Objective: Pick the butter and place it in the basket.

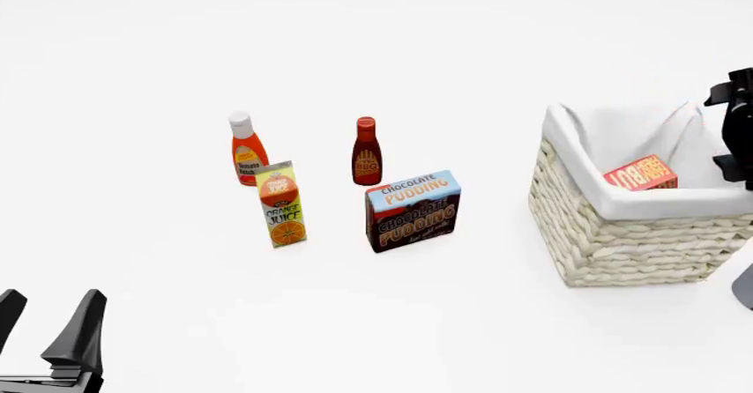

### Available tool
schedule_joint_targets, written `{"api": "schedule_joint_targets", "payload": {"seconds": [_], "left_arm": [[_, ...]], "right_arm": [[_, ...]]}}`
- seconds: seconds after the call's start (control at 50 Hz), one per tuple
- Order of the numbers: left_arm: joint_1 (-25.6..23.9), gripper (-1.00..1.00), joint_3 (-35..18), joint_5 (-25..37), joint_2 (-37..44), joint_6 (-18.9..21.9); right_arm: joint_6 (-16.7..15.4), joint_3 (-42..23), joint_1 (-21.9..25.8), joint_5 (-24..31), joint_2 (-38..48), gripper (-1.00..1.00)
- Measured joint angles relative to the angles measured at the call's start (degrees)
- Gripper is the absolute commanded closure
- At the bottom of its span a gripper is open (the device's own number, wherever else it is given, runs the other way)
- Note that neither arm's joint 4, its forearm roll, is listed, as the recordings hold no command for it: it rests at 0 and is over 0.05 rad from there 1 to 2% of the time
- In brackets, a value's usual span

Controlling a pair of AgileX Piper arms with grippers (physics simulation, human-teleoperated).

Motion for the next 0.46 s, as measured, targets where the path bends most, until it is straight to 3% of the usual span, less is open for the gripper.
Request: {"api": "schedule_joint_targets", "payload": {"seconds": [0.28,0.46], "left_arm": [[0.00,-1.00,0.00,0.00,0.00,0.00],[0.00,-1.00,0.00,0.00,0.00,0.00]], "right_arm": [[1.25,-0.07,1.51,-0.74,-2.09,-1.00],[2.21,1.10,3.88,-4.55,-3.59,-1.00]]}}
